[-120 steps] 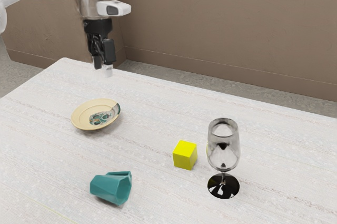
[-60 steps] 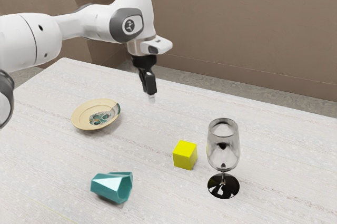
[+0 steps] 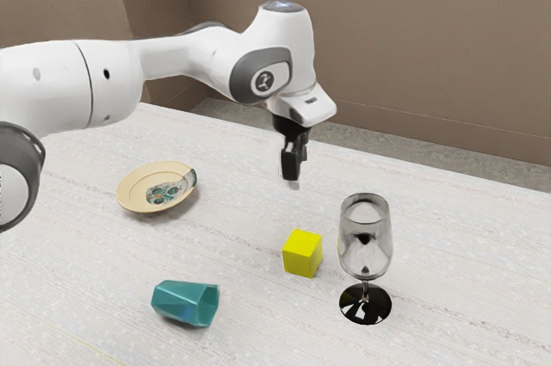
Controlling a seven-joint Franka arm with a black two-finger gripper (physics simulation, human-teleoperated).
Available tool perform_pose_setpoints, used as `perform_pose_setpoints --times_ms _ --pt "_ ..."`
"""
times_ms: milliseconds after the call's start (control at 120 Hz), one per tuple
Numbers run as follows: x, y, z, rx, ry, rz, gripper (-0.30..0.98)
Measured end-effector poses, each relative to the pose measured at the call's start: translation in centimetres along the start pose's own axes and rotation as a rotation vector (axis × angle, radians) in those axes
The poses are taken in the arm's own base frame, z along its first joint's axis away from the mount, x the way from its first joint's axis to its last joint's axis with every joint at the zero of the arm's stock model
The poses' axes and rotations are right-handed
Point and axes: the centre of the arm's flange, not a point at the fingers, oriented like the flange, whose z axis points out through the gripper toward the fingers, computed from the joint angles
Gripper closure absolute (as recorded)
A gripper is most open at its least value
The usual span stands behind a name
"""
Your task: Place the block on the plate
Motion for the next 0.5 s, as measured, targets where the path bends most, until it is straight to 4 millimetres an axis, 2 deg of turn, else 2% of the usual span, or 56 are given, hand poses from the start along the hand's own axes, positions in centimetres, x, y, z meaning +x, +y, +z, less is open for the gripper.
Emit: perform_pose_setpoints --times_ms 267,400,500 --pt "3.1 1.7 0.0 0.034 0.026 0.136 0.00" --pt "2.2 2.4 0.4 0.025 0.025 0.151 0.00" --pt "0.9 4.1 1.5 0.010 0.018 0.159 0.00"
